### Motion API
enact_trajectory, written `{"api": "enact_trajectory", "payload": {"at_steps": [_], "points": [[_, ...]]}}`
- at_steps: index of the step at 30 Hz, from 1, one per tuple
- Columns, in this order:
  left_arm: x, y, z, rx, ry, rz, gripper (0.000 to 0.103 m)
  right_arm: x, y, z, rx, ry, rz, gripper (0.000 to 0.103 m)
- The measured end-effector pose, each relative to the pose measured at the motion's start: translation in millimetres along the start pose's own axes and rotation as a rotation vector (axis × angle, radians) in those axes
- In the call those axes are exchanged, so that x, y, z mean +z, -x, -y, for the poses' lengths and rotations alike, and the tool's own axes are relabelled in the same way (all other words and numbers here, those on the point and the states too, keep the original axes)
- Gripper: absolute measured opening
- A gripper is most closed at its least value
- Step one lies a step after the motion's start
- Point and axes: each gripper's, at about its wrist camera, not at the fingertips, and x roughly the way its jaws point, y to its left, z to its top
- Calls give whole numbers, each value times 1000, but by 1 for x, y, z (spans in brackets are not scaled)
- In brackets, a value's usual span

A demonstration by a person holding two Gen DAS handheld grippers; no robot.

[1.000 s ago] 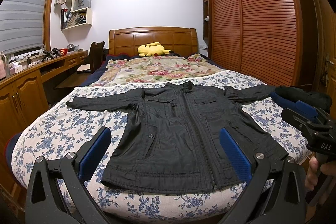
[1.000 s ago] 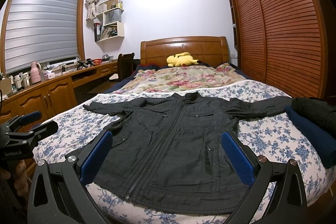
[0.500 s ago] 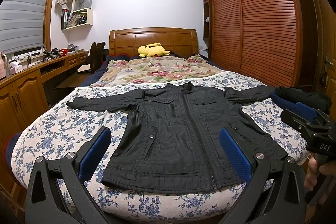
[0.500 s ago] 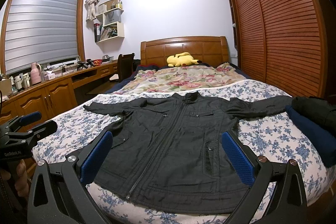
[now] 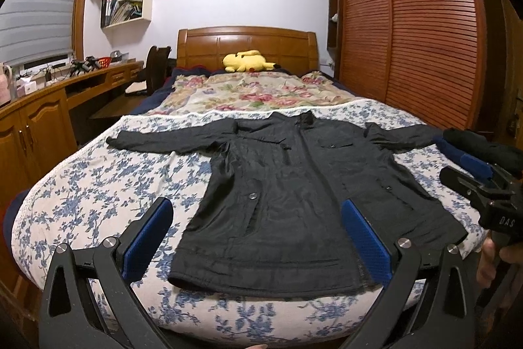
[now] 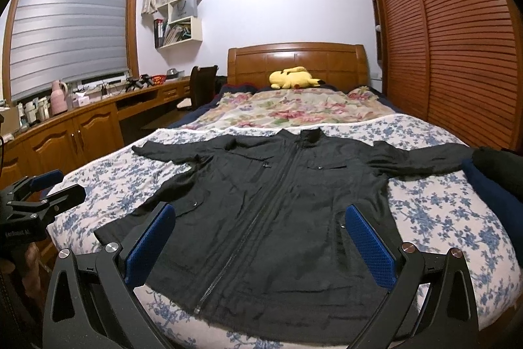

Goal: Fold large clothes

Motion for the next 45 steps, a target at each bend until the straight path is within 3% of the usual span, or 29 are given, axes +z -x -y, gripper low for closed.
{"api": "enact_trajectory", "payload": {"at_steps": [15,27,33,39,45], "points": [[-3,-56,-59,9,23,-63,103,16,-71,-9,41,57,-62,103],[25,-122,-134,9,66,-118,101,41,-153,-19,84,120,-125,103],[43,-167,-165,25,88,-150,91,51,-204,-18,102,147,-179,103],[53,-209,-179,24,103,-192,75,45,-239,-10,105,180,-239,103],[62,-267,-207,21,192,-250,61,26,-237,-7,167,220,-308,103]]}}
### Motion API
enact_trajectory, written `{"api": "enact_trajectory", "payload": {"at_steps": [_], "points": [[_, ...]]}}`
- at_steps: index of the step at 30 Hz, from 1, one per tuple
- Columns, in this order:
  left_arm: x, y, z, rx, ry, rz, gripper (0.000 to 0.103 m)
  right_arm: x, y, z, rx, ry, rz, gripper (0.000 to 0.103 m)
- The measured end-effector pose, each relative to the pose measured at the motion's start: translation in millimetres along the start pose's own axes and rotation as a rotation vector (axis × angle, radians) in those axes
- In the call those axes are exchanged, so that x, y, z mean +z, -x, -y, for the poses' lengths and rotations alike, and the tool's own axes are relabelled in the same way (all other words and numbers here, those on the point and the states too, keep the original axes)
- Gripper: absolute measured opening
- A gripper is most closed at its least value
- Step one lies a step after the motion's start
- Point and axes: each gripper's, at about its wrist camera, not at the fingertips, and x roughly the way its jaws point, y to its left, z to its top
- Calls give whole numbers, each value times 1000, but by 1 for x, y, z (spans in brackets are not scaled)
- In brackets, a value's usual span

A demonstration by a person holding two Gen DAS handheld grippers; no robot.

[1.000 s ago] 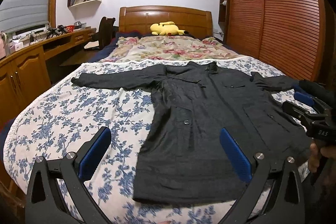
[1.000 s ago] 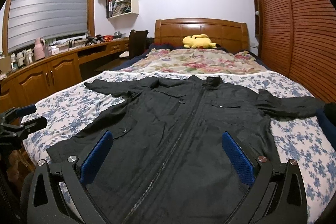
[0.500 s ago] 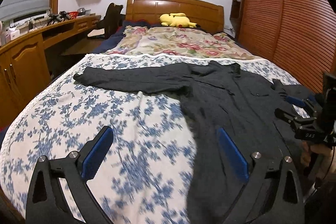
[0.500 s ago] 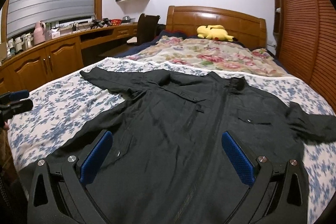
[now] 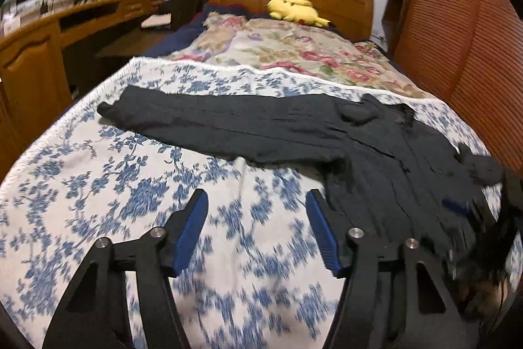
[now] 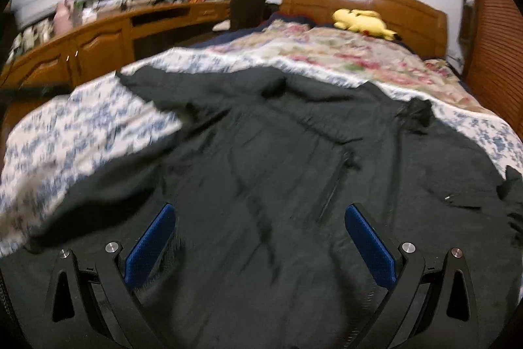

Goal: Fold large clothes

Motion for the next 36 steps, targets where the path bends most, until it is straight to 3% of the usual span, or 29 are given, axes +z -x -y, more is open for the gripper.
{"api": "enact_trajectory", "payload": {"at_steps": [8,14,20,25,27,28,29,31,34,36], "points": [[34,-61,-25,12,77,-35,60,-12,45,15,22,-5,40,103],[40,-108,-46,-7,200,-116,60,-20,63,30,46,-36,41,103],[37,-138,-51,8,221,-194,60,-13,51,26,58,-51,29,103],[47,-149,-50,-7,224,-195,60,3,27,13,50,-33,34,103],[52,-155,-48,-19,214,-191,46,6,18,12,49,-35,36,103],[55,-160,-46,3,189,-200,22,7,14,11,49,-36,36,103],[58,-165,-44,26,168,-211,14,7,14,11,49,-37,35,103],[63,-165,-41,31,142,-208,5,7,14,11,47,-37,36,103],[74,-144,-21,87,52,-146,3,8,15,11,44,-43,40,103],[83,-127,-4,84,10,-111,3,8,14,15,46,-58,36,103]]}}
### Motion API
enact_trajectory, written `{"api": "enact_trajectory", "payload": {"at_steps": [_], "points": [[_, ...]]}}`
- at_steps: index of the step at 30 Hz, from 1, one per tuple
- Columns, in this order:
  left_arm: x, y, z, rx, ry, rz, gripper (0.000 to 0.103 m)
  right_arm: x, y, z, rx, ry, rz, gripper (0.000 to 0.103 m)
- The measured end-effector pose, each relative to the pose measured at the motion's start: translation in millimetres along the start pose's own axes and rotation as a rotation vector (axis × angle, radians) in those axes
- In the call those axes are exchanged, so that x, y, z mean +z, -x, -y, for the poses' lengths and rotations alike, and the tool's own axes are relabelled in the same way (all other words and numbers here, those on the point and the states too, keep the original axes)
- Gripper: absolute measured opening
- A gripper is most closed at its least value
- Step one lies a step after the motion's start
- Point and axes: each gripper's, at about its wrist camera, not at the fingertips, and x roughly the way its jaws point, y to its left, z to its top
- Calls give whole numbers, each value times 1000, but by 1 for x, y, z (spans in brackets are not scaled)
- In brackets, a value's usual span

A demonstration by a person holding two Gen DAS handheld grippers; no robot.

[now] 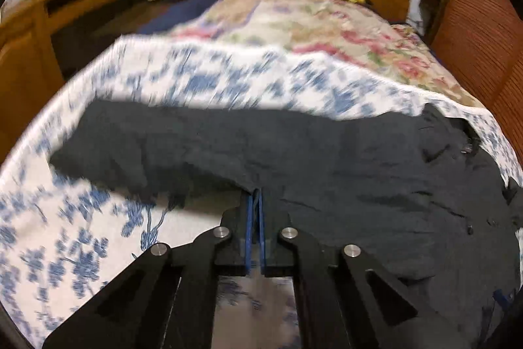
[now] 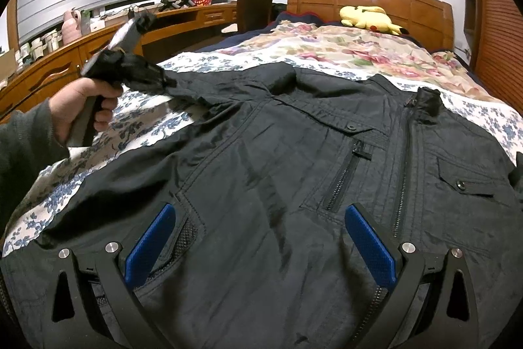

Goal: Fold large clothes

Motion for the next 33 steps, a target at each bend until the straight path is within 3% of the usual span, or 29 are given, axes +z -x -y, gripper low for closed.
{"api": "enact_trajectory", "payload": {"at_steps": [9,17,24,28,33], "points": [[21,101,115,-125,-184,106,3,-11,45,13,-139,54,-26,103],[-16,142,200,-156,-354,119,3,-37,86,58,-183,-76,15,103],[-67,148,210,-181,-345,89,5,-47,80,57,-157,-92,-5,103],[-98,162,198,-182,-319,118,22,-47,77,66,-142,-97,-14,103],[-125,180,181,-181,-305,157,28,-47,76,68,-151,-91,-19,103]]}}
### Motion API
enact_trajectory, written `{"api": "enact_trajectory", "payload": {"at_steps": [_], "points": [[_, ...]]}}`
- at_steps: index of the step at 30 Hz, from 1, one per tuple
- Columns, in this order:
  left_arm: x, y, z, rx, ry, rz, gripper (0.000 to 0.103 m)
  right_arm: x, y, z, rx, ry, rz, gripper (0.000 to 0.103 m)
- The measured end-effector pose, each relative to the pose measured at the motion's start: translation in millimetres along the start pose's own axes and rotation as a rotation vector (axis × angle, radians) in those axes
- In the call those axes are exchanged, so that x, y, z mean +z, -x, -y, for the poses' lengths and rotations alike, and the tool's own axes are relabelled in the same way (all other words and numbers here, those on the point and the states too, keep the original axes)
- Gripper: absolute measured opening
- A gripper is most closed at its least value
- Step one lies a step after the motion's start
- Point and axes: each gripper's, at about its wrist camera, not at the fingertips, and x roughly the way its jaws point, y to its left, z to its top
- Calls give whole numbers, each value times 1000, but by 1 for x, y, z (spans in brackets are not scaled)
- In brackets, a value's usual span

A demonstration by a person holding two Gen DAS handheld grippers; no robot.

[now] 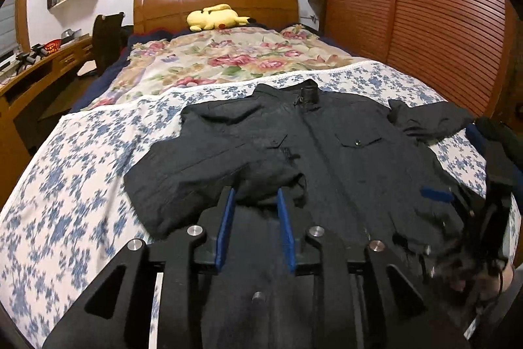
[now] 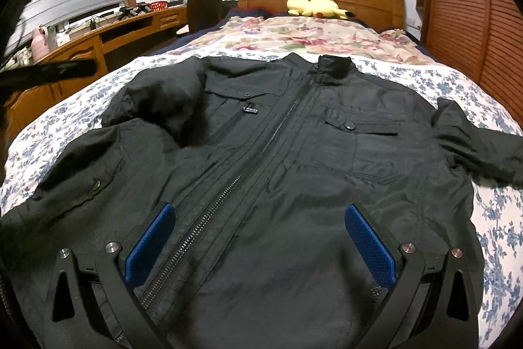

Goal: Fold large clothes

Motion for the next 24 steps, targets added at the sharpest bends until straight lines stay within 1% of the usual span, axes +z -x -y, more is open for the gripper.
{"api": "enact_trajectory", "payload": {"at_steps": [1,2,6,10,13,15,16,17,20,24], "points": [[-6,7,-3,2,4,12,29,1,1,-1,-2,2,1,103],[-11,14,-5,4,9,24,33,1,2,-2,-5,5,4,103],[-30,40,-18,-6,51,86,33,3,1,-9,-5,26,15,103],[-50,58,-32,28,65,130,33,8,1,-20,-7,48,27,103],[-56,67,-40,59,46,147,33,21,1,-38,2,77,39,103],[-60,76,-52,53,63,174,47,33,2,-54,19,102,49,103],[-62,80,-57,46,76,183,57,40,0,-62,32,115,51,103],[-64,84,-65,38,95,195,64,46,-2,-72,42,132,50,103],[-68,92,-83,53,112,208,68,67,-14,-98,67,176,48,103],[-72,96,-107,112,122,211,71,94,-45,-130,115,210,23,103]]}}
